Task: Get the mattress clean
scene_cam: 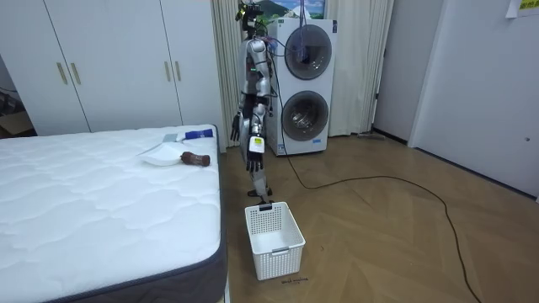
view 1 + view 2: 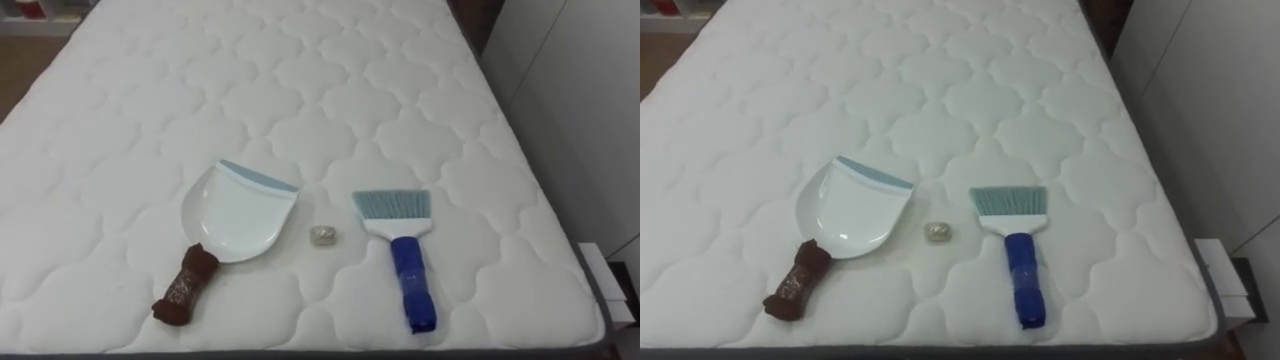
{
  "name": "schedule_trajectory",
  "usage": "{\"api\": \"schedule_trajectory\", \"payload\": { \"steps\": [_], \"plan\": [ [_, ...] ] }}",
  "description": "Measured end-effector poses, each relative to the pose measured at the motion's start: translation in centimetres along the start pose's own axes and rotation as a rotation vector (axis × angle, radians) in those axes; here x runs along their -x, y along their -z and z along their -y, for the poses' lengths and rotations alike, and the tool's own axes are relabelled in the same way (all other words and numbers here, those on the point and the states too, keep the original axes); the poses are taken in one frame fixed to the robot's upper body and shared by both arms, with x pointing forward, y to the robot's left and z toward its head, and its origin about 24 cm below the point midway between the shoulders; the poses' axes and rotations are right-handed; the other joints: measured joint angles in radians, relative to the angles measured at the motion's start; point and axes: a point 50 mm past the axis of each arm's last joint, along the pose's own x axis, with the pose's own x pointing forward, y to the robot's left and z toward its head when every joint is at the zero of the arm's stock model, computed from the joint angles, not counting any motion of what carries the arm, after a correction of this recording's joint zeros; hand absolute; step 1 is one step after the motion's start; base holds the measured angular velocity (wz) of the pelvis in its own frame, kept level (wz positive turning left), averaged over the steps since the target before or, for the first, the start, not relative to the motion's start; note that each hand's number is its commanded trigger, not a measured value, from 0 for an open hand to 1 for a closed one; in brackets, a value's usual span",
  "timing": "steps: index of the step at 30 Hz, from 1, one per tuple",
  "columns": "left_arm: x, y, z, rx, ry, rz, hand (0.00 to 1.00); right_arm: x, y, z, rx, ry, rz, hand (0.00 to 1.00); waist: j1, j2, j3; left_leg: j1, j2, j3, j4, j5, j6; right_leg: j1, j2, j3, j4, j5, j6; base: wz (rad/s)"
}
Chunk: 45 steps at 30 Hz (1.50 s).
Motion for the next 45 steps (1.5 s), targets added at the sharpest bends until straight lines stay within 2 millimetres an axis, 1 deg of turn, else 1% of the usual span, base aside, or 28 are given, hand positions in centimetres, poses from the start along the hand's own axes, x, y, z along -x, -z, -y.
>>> {"api": "schedule_trajectory", "payload": {
  "steps": [1, 2, 3, 5, 6, 8, 9, 11, 13, 14, 15, 16, 19, 25, 26, 28, 31, 33, 37, 45],
  "plan": [
    [0.0, -1.1, -0.2, 0.014, -0.018, 0.051, 0.00, 0.0, -0.2, 0.0, 0.018, -0.005, 0.013, 0.00, -0.002, -0.001, 0.0001, 0.000, 0.000, -0.004, 0.006, 0.000, 0.000, 0.005, 0.000, -0.002, 0.000, 0.000, 0.000, 0.13],
    [0.0, -2.7, -0.4, 0.030, -0.039, 0.123, 0.00, 0.0, -0.2, 0.0, 0.026, -0.008, 0.017, 0.00, -0.003, -0.002, 0.0009, 0.002, -0.001, -0.010, 0.008, 0.001, 0.000, 0.010, 0.000, -0.010, 0.001, 0.000, 0.000, 0.15],
    [0.1, -3.4, -0.5, 0.041, -0.050, 0.160, 0.00, 0.0, -0.2, 0.0, 0.035, -0.008, 0.019, 0.00, -0.003, -0.002, 0.0012, 0.005, -0.001, -0.012, 0.007, 0.001, 0.000, 0.012, -0.001, -0.011, 0.001, 0.000, 0.000, 0.14],
    [0.6, -5.8, -0.5, 0.061, -0.082, 0.303, 0.00, 0.0, -0.4, 0.0, 0.062, -0.007, 0.031, 0.00, -0.003, 0.003, 0.0002, 0.012, -0.001, -0.015, -0.002, 0.000, 0.000, 0.014, 0.000, -0.013, 0.001, 0.000, 0.000, 0.00],
    [0.8, -6.4, -0.5, 0.067, -0.086, 0.334, 0.00, 0.0, -0.5, 0.0, 0.065, -0.007, 0.036, 0.00, -0.003, 0.004, 0.0006, 0.011, -0.001, -0.016, -0.002, 0.000, -0.001, 0.014, 0.000, -0.015, 0.001, 0.000, 0.000, 0.00],
    [1.5, -8.5, -0.3, 0.073, -0.098, 0.445, 0.00, 0.0, -0.5, 0.1, 0.066, -0.007, 0.042, 0.00, -0.006, 0.004, 0.0008, 0.010, -0.001, -0.018, -0.002, 0.000, -0.001, 0.011, 0.000, -0.020, 0.001, 0.000, 0.000, 0.00],
    [1.8, -9.0, -0.3, 0.074, -0.099, 0.473, 0.00, 0.0, -0.5, 0.1, 0.067, -0.007, 0.044, 0.00, -0.007, 0.004, 0.0007, 0.010, -0.001, -0.018, -0.001, 0.000, -0.001, 0.009, 0.000, -0.021, 0.001, 0.000, 0.000, 0.00],
    [2.8, -10.9, 0.0, 0.100, -0.085, 0.580, 0.00, 0.0, -0.7, 0.1, 0.093, -0.009, 0.048, 0.00, -0.006, 0.004, 0.0003, 0.012, -0.001, -0.018, 0.000, 0.001, -0.002, 0.007, 0.000, -0.021, 0.001, 0.000, 0.000, 0.00],
    [3.2, -11.6, 0.3, 0.109, -0.074, 0.627, 0.00, 0.0, -0.9, 0.0, 0.104, -0.013, 0.055, 0.00, -0.010, 0.005, -0.0004, 0.013, -0.001, -0.020, -0.002, 0.001, -0.002, 0.008, 0.000, -0.023, 0.001, 0.000, 0.000, 0.00],
    [3.4, -11.8, 0.4, 0.105, -0.069, 0.646, 0.00, 0.0, -1.0, 0.0, 0.106, -0.014, 0.061, 0.00, -0.020, 0.004, -0.0004, 0.013, -0.001, -0.021, -0.003, 0.001, -0.002, 0.008, 0.001, -0.023, 0.001, 0.000, 0.000, 0.00],
    [3.4, -11.9, 0.5, 0.101, -0.066, 0.651, 0.00, 0.0, -1.0, 0.0, 0.106, -0.014, 0.064, 0.00, -0.022, 0.004, -0.0004, 0.013, -0.001, -0.021, -0.003, 0.001, -0.002, 0.008, 0.001, -0.023, 0.001, 0.000, 0.000, 0.00],
    [3.5, -11.9, 0.6, 0.094, -0.061, 0.658, 0.00, 0.0, -1.0, 0.0, 0.106, -0.015, 0.067, 0.00, -0.026, 0.002, -0.0021, 0.014, -0.001, -0.021, -0.003, 0.001, -0.002, 0.013, 0.001, -0.024, 0.001, 0.000, 0.000, 0.00],
    [3.7, -12.0, 0.9, 0.085, -0.051, 0.667, 0.00, 0.0, -1.1, 0.0, 0.106, -0.016, 0.072, 0.00, -0.035, 0.001, -0.0019, 0.014, -0.001, -0.021, -0.001, 0.001, -0.002, 0.015, 0.000, -0.025, 0.001, 0.000, 0.000, 0.00],
    [3.7, -12.3, 1.0, 0.084, -0.050, 0.675, 0.00, 0.0, -1.2, -0.1, 0.105, -0.025, 0.074, 0.00, -0.052, 0.000, 0.0011, 0.018, -0.001, -0.021, -0.003, 0.001, -0.002, 0.017, 0.000, -0.023, 0.001, 0.000, 0.000, 0.00],
    [3.8, -12.5, 1.0, 0.085, -0.048, 0.682, 0.00, 0.0, -1.2, -0.1, 0.104, -0.025, 0.074, 0.00, -0.055, -0.001, 0.0030, 0.017, -0.001, -0.021, -0.004, 0.001, -0.002, 0.017, 0.000, -0.021, 0.001, 0.000, 0.000, 0.00],
    [3.8, -12.9, 1.0, 0.085, -0.049, 0.693, 0.00, 0.0, -1.1, -0.1, 0.103, -0.025, 0.073, 0.00, -0.063, 0.003, 0.0086, 0.013, -0.001, -0.020, -0.005, 0.001, -0.002, 0.017, 0.000, -0.019, 0.001, 0.000, 0.000, 0.00],
    [3.6, -13.5, 0.6, 0.081, -0.060, 0.712, 0.00, 0.0, -1.3, 0.0, 0.096, -0.022, 0.081, 0.00, -0.083, 0.003, 0.0081, 0.010, -0.001, -0.019, -0.010, 0.002, -0.002, 0.012, 0.001, -0.015, 0.001, 0.000, 0.000, -0.04],
    [3.6, -13.9, 0.4, 0.077, -0.065, 0.728, 0.00, 0.0, -1.3, 0.1, 0.094, -0.019, 0.085, 0.00, -0.085, 0.004, 0.0078, 0.008, 0.000, -0.013, -0.012, 0.002, -0.002, 0.008, 0.003, -0.002, 0.001, 0.000, 0.000, -0.10],
    [3.6, -14.4, 0.3, 0.080, -0.069, 0.741, 0.00, 0.1, -1.4, 0.5, 0.097, -0.004, 0.094, 0.00, -0.089, 0.009, 0.0012, 0.011, -0.001, -0.006, -0.012, 0.002, -0.002, -0.001, 0.002, 0.006, 0.001, 0.000, 0.000, -0.09],
    [3.6, -14.5, 0.4, 0.080, -0.066, 0.741, 0.00, 0.1, -1.4, 0.8, 0.098, 0.007, 0.099, 0.00, -0.096, 0.013, 0.0010, 0.013, 0.001, -0.006, -0.012, 0.002, -0.002, -0.009, 0.003, 0.006, 0.000, 0.000, 0.000, -0.01]
  ]
}}
